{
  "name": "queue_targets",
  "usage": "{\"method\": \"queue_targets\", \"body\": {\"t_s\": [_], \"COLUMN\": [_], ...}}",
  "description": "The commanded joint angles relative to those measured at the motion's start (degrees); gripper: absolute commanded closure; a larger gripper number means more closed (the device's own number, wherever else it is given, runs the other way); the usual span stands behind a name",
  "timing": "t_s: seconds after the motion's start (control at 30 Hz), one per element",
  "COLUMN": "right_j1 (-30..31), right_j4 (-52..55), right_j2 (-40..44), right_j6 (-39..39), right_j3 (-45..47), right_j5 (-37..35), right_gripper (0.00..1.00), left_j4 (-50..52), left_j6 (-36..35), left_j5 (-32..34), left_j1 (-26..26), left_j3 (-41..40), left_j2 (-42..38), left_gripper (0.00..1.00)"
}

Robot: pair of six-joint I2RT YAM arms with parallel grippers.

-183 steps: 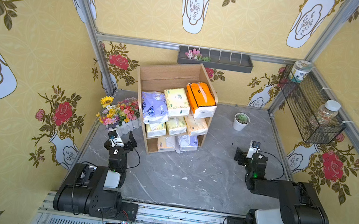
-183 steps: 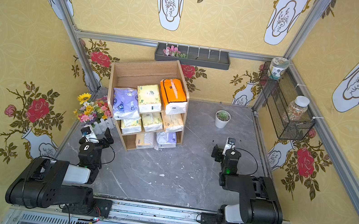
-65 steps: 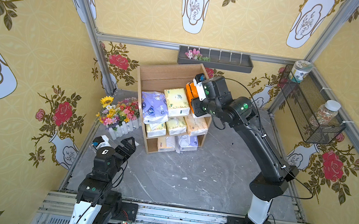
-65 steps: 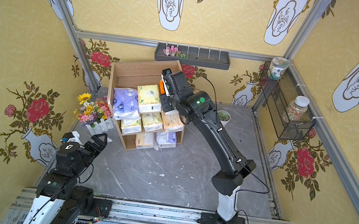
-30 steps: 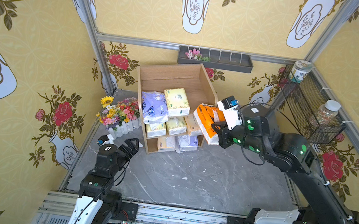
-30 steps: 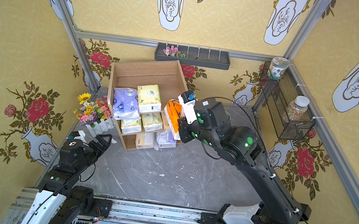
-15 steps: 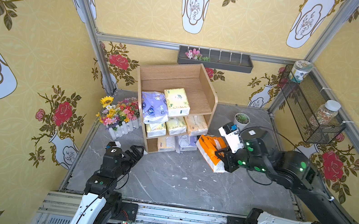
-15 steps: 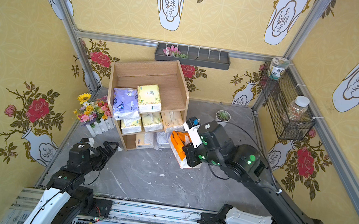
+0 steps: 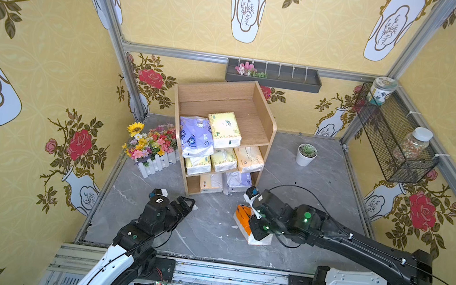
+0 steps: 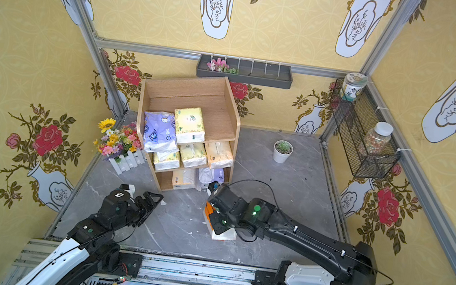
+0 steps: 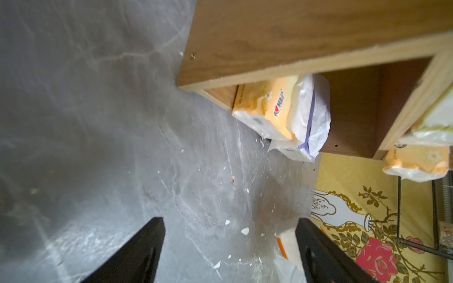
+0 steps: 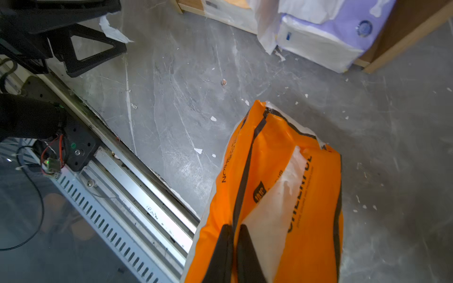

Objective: Remove the tissue boxes from the shelf
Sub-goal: Place the box of tissues at the center of the board.

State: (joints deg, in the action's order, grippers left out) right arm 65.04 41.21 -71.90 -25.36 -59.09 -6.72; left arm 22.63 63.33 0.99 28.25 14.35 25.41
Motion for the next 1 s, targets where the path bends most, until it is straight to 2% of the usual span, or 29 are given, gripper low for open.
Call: {"method": "queue_targets", "body": {"t_s": [0.0,0.03,0.1,0.23,0.27,0.43,0.53,0.6,0.73,0.8,0.97], "right_j1": [3.8,4.4,5.1,8.1,8.7,9.1,7.5,2.9,-12.4,-17.0,-19.6], "right_j4": [-10.5,-12.1,-14.4,-17.1,-17.1,-12.9,-11.7,-11.8,-12.3,-14.2,-17.9], "right_j2": [-3.2,-4.3,-6.2,-8.7,-9.3,-8.9,-2.9,0.9,4.7,5.1,5.8], "right_j6": [-4.1,-4.9,-6.4,-7.2,-7.3,-7.4,-6.8,-7.5,-13.2,-15.0,-17.4], "right_j3": [1.9,2.9,4.6,6.1,6.0,2.8,2.2,3.3,8.4,11.8,16.2], "right_j5": [-11.2,-12.3,-12.5,-10.0,-9.4,-6.2,-5.9,-2.5,12.5,18.9,26.5], "right_gripper": [1.0,1.0,0.89,0.82,0.76,0.25,0.14,0.12,0.11,0.12,0.15], "left_j4": [-3.8,-4.0,-5.2,-9.2,-10.3,-15.4,-18.1,-20.5,-22.8,-23.2,-23.4], "left_j6": [5.8,7.3,10.3,16.5,17.8,20.8,21.5,21.6,19.1,17.2,16.1], "left_j5": [7.5,9.3,12.6,16.2,16.9,19.3,20.0,20.1,19.3,18.9,17.8], "left_j1": [7.2,9.7,14.2,21.4,23.0,28.8,31.2,32.5,33.8,34.7,36.4], "left_j3": [-0.4,-0.4,-0.7,-2.4,-2.4,-1.8,-0.8,-0.2,2.4,3.8,5.3], "left_j2": [2.8,4.0,6.0,9.6,11.1,17.6,21.4,24.0,29.1,30.7,32.0], "left_gripper": [0.1,0.11,0.12,0.15,0.15,0.24,0.28,0.29,0.29,0.29,0.31]}}
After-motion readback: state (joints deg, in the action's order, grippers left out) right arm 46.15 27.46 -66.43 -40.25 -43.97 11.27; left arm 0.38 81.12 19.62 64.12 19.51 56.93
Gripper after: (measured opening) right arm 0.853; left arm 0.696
